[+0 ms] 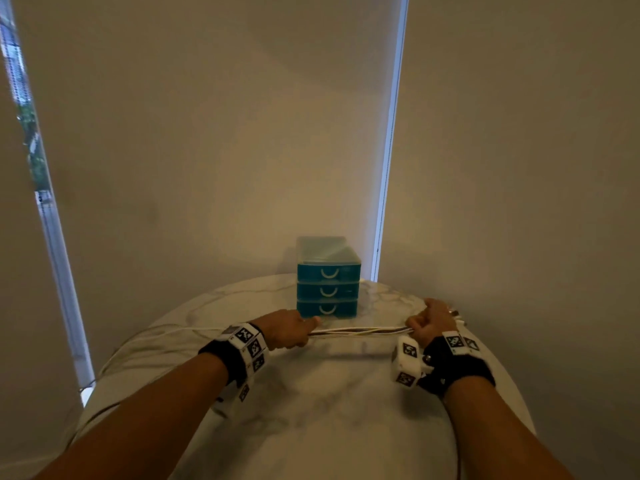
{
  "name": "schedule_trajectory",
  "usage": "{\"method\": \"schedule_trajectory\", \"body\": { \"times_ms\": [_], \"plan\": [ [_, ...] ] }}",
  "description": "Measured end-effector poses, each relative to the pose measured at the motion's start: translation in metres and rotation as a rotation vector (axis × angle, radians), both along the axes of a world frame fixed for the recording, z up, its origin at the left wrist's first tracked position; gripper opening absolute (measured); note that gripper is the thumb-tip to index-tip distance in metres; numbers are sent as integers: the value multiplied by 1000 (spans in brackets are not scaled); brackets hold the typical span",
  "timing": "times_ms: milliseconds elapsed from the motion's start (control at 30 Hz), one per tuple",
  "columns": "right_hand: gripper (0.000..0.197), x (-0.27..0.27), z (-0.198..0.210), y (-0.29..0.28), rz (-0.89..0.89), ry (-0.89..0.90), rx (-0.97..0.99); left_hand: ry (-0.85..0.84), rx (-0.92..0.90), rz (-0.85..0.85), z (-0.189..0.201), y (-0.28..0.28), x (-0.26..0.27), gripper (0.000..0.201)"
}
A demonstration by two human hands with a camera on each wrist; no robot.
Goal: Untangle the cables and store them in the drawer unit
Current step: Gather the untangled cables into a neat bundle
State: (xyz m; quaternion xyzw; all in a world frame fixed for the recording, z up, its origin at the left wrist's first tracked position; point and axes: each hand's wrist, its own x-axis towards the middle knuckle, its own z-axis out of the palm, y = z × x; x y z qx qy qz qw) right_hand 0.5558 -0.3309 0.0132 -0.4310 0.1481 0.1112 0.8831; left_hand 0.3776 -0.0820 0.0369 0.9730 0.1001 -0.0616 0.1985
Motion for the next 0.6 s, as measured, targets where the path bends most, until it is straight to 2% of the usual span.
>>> {"method": "schedule_trajectory", "body": {
  "times_ms": [67, 100, 167, 200, 267, 333, 400, 433, 467, 500, 567, 600],
  "plan": [
    [38, 15, -8, -16, -17, -25, -176, 25, 50, -74, -3, -17, 9, 39],
    [30, 16, -10, -21, -16, -18, -256, 20, 24, -56, -6, -28, 15, 26],
    [15, 27, -20, -36, -13, -13, -383, 7, -58, 19, -14, -46, 27, 23],
    [22, 32, -21, -43, 1, -22, -463, 8, -36, 12, -15, -52, 30, 27],
    [65, 47, -23, -58, 54, -3, -651, 22, -5, -10, -17, -62, 34, 30],
    [95, 60, -19, -75, -42, 72, -778, 47, -5, 46, -23, -65, 39, 28],
    [126, 45, -3, -82, -115, 29, -847, 48, -13, 91, -25, -65, 40, 28],
    [134, 32, 5, -84, -172, 15, -935, 63, -23, 107, -25, -64, 40, 28],
    [132, 25, 11, -86, -249, -48, -987, 82, -2, 79, -25, -63, 38, 28],
    [120, 18, 17, -83, -347, -145, -1024, 83, 5, 54, -24, -63, 36, 26],
    [77, -3, 29, -68, -477, -525, -1028, 62, 28, 11, -24, -63, 34, 24],
    [55, -17, 33, -53, -444, -745, -992, 64, 20, 18, -23, -63, 34, 32]
  ]
}}
